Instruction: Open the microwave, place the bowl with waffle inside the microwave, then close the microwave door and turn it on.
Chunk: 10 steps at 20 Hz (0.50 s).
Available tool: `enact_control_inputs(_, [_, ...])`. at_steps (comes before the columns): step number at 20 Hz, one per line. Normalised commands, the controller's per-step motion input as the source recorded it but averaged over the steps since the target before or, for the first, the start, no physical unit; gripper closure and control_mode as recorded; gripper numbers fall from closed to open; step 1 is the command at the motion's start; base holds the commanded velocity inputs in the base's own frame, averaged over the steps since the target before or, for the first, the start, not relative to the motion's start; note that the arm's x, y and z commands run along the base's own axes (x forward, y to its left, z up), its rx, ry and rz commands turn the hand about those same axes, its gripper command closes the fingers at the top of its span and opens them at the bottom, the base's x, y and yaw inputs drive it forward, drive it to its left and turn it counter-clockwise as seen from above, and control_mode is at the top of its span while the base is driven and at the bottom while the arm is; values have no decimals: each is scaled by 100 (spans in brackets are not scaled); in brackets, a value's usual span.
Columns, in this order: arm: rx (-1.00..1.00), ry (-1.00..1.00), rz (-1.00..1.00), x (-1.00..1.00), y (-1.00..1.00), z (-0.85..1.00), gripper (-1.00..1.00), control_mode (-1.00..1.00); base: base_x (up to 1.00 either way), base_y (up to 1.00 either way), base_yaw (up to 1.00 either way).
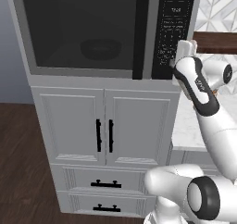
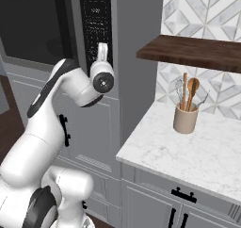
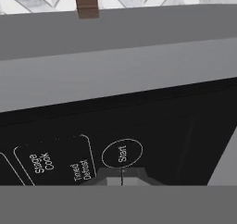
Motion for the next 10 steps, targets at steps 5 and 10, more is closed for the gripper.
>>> enact_control_inputs(5, [0,0,0,61,0,-11,100,-100,0,0,0])
enact_control_inputs(10, [-1,0,0,63,-10,-40,100,-100,0,0,0])
